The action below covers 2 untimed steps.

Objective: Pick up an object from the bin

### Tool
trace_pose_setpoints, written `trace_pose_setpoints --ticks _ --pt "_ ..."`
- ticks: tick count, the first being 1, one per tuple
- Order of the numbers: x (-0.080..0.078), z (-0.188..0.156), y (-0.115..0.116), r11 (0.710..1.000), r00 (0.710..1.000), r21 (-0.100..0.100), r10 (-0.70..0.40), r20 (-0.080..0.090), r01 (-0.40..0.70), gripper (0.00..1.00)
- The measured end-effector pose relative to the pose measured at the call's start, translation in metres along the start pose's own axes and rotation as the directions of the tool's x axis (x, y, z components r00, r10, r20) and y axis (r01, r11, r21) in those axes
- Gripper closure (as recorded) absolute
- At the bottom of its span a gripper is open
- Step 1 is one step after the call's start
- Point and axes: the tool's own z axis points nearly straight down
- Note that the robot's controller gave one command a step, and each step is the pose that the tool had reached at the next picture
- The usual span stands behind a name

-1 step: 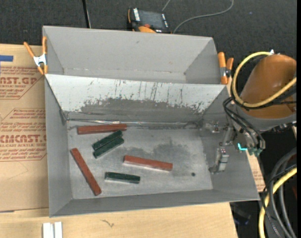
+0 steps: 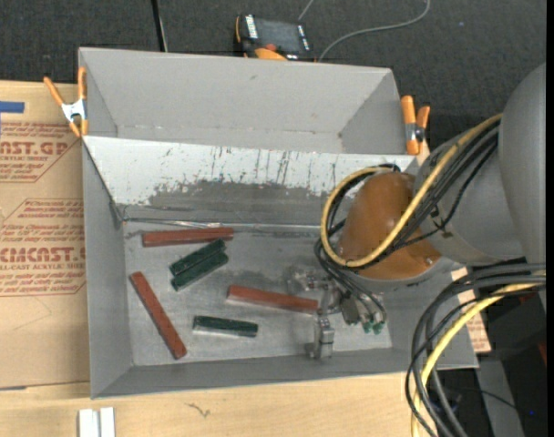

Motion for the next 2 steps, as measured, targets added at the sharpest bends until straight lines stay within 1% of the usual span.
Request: trace_pose_setpoints --ticks 1,2 --pt "-0.001 -0.004 -0.003 1.000 1.000 0.003 0.004 0.002 -0.004 1.00" --pt "-0.011 -0.177 0.015 1.000 1.000 0.003 0.017 0.012 -0.017 1.00"
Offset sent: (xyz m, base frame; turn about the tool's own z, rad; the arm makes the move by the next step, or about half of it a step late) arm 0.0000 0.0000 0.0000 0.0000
